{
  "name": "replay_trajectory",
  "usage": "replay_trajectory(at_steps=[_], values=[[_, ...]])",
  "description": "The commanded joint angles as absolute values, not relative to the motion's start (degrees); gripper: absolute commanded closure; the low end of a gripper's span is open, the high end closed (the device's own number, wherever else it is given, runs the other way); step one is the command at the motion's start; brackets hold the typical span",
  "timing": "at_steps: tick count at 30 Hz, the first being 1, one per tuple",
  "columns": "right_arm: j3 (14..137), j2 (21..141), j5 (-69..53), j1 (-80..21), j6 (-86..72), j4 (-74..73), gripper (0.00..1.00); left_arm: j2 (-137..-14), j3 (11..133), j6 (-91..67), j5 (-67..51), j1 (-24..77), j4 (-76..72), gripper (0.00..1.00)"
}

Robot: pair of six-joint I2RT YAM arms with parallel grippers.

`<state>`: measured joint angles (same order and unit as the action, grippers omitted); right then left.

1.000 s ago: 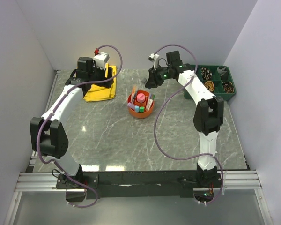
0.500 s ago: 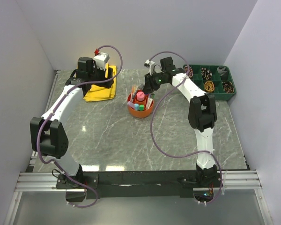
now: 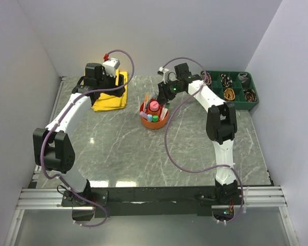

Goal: Sort the stationery into containers
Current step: Place the stationery in the storage box, then reset both arms

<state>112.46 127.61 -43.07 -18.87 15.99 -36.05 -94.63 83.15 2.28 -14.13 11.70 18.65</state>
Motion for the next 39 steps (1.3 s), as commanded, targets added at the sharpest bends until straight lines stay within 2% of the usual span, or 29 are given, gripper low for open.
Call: replay_trajectory(at_steps=[1,6,12,17,18,19,21,22,23,24,25,29,30,34,39], values=[[112.6,123.7,-41.9,-19.2,15.5,-35.5,0.52,-93.0,82.6,1.4,-15.7,11.7,17.0,0.22],[111.7,121.6,-41.1,-19.2,15.0,-35.6,0.46,-92.6,82.4,1.2,-16.3,11.7,16.4,0.22],[110.7,118.0,-39.6,-19.2,14.7,-35.6,0.45,-91.7,81.4,1.2,-17.0,11.7,15.6,0.22],[107.1,110.1,-34.1,-18.5,13.4,-34.4,0.41,-89.0,80.2,1.2,-17.4,11.8,14.8,0.21],[106.3,108.6,-32.2,-18.4,12.7,-33.8,0.38,-88.4,79.8,1.1,-17.3,11.7,14.2,0.20],[105.2,106.0,-29.6,-18.1,12.7,-34.0,0.33,-86.9,79.4,1.0,-17.1,11.7,13.9,0.01],[103.9,103.2,-25.9,-17.5,11.7,-33.5,0.30,-85.3,78.1,1.4,-16.8,11.7,13.5,0.00],[101.6,100.1,-21.9,-16.7,10.9,-33.0,0.26,-83.6,77.6,1.8,-16.6,11.8,13.5,0.01],[100.3,98.4,-20.2,-16.4,10.2,-32.6,0.19,-82.7,76.4,2.1,-16.0,11.7,13.4,0.01],[98.8,96.6,-18.9,-16.0,9.2,-31.4,0.18,-81.7,75.5,2.4,-15.5,11.7,13.3,0.01],[95.6,93.2,-17.2,-15.6,8.5,-30.9,0.00,-79.9,74.5,2.5,-14.9,11.8,12.8,0.01],[87.0,86.2,7.3,-16.0,0.7,-26.6,0.00,-75.9,68.4,1.8,-9.2,11.6,11.5,0.01],[85.6,85.2,10.2,-15.9,0.1,-25.9,0.00,-75.1,67.2,1.1,-8.4,11.6,11.1,0.01],[76.8,77.6,18.0,-15.8,1.4,-23.7,0.00,-71.4,62.0,0.4,-4.8,11.1,8.2,0.01],[70.9,71.0,18.6,-15.8,2.5,-25.0,0.00,-69.1,54.3,-6.1,-6.4,5.7,1.8,0.01]])
